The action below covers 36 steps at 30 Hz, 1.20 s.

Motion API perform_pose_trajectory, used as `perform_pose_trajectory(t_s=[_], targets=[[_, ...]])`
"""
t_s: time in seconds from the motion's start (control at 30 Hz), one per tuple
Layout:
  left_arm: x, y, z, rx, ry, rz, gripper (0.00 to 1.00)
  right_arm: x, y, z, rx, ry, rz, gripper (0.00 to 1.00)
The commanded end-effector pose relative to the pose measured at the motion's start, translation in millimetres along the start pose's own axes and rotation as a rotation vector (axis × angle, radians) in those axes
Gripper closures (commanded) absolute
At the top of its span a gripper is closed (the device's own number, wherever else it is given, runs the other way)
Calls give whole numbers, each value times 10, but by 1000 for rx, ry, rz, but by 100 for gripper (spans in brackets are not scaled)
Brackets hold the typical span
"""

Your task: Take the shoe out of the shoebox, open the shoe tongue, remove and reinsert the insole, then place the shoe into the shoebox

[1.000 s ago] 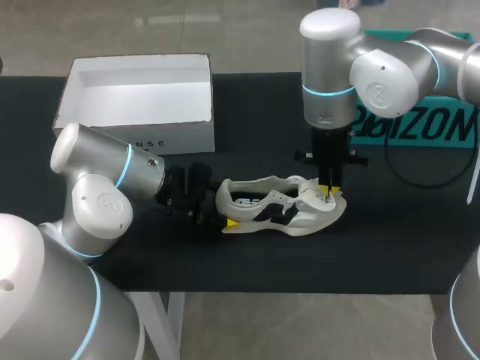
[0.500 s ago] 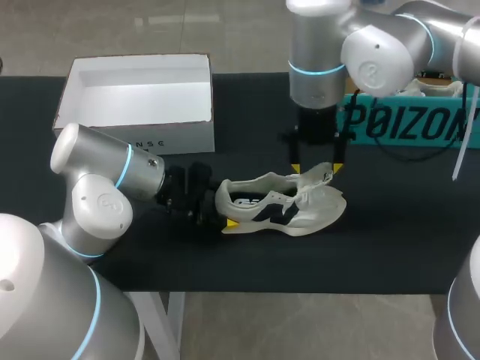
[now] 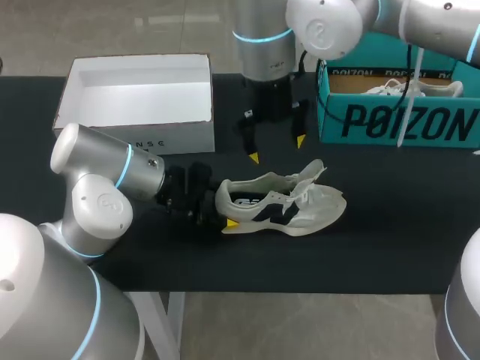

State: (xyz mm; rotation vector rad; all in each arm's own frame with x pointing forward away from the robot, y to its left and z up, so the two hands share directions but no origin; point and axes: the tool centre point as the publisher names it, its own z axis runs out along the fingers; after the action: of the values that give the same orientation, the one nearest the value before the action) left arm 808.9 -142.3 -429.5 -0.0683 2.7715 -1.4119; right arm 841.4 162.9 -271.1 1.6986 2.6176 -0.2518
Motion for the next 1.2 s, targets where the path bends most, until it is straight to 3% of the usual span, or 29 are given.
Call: perform_pose_trajectory(t_s=[0.03,0.07,0.17,0.27,0.37,0.4,0.43,0.57,0.63,1.07,1.1,1.2], targets=[[4,9,11,0,-2,0,100,26,79,-4,166,-8,-671,0],[4,9,11,0,-2,0,100,26,79,-4,166,-8,-671,0],[4,9,11,0,-2,0,100,307,-111,12,-140,-5,-737,0],[4,9,11,0,-2,0,100,419,-118,73,-264,-69,-888,0],[4,9,11,0,-2,0,100,409,-84,153,-418,-78,-1090,0],[4,9,11,0,-2,0,100,402,-74,171,-414,-102,-1143,60],[4,9,11,0,-2,0,100,401,-62,177,-430,-135,-1226,100],[4,9,11,0,-2,0,100,358,-44,202,-383,-197,-1457,100],[4,9,11,0,-2,0,100,312,-17,217,-241,-186,-1501,100],[4,9,11,0,-2,0,100,312,-17,217,-241,-186,-1501,100],[4,9,11,0,-2,0,100,323,-18,276,-315,-149,-1489,100],[4,9,11,0,-2,0,100,281,-7,489,-378,-111,-1435,100]])
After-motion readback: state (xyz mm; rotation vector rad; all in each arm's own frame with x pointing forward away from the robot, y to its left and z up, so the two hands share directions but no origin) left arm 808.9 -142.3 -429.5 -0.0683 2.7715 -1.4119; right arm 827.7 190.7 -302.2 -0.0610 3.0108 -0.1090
